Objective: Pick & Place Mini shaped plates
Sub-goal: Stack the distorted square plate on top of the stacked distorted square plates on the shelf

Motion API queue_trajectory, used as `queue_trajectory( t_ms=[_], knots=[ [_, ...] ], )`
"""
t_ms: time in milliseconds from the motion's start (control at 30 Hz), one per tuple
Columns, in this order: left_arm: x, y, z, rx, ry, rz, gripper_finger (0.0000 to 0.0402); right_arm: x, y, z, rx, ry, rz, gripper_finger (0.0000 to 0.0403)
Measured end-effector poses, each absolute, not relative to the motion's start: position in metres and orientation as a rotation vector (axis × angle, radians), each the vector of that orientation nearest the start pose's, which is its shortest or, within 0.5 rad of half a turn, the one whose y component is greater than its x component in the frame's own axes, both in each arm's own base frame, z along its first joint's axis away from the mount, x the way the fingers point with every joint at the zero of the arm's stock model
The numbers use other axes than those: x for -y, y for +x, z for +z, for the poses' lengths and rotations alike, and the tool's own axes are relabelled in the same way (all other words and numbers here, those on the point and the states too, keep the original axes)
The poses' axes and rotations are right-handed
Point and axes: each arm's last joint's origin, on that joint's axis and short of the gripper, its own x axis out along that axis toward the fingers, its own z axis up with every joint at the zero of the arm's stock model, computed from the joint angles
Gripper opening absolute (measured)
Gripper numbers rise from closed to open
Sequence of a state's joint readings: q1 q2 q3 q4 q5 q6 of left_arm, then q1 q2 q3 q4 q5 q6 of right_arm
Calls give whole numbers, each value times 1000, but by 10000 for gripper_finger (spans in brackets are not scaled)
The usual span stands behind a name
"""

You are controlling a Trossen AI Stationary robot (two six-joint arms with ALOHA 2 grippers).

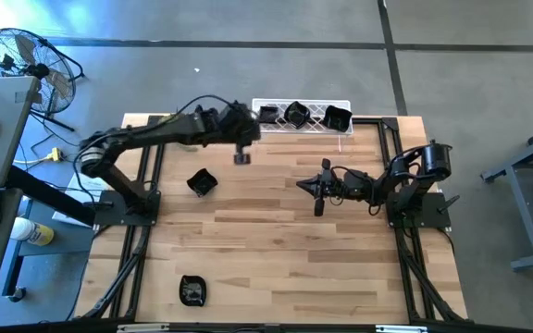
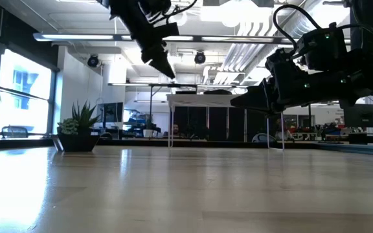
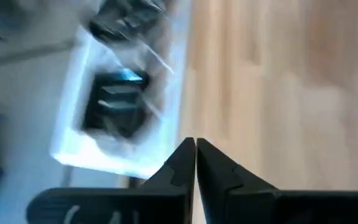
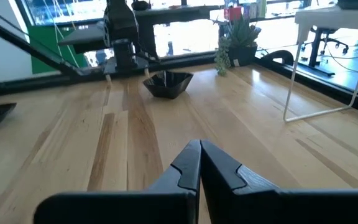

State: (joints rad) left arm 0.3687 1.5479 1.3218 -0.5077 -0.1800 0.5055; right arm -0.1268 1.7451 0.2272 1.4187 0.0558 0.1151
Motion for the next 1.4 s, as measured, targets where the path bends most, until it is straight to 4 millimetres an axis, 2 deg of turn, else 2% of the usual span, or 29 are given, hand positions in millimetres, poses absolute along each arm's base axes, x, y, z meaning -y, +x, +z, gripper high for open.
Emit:
queue_trajectory(
  t_ms=[167, 267, 400, 567, 767, 900, 1033, 1233, 1400],
  knots=[
    [-101, 290, 299, -977, 282, 256, 3, 31, 233, 112, -92, 115, -189, 3],
    [-88, 280, 282, -1038, 191, 212, 1, 31, 233, 112, -94, 115, -189, 2],
    [-80, 258, 254, -1099, 57, 199, 1, 31, 233, 112, -97, 116, -188, 6],
    [-84, 222, 228, -1142, -74, 301, 1, 31, 233, 112, -96, 118, -189, 2],
    [-102, 185, 221, -1153, -283, 471, 0, 31, 233, 112, -96, 118, -189, 5],
    [-114, 168, 214, -1186, -435, 500, 5, 31, 233, 112, -96, 118, -189, 3],
    [-121, 157, 206, -1193, -517, 484, 31, 31, 233, 112, -95, 118, -189, 2],
    [-124, 156, 198, -1238, -494, 519, 94, 31, 233, 112, -92, 118, -188, 4],
    [-126, 159, 191, -1257, -459, 474, 110, 31, 233, 112, -90, 118, -188, 3]
  ],
)
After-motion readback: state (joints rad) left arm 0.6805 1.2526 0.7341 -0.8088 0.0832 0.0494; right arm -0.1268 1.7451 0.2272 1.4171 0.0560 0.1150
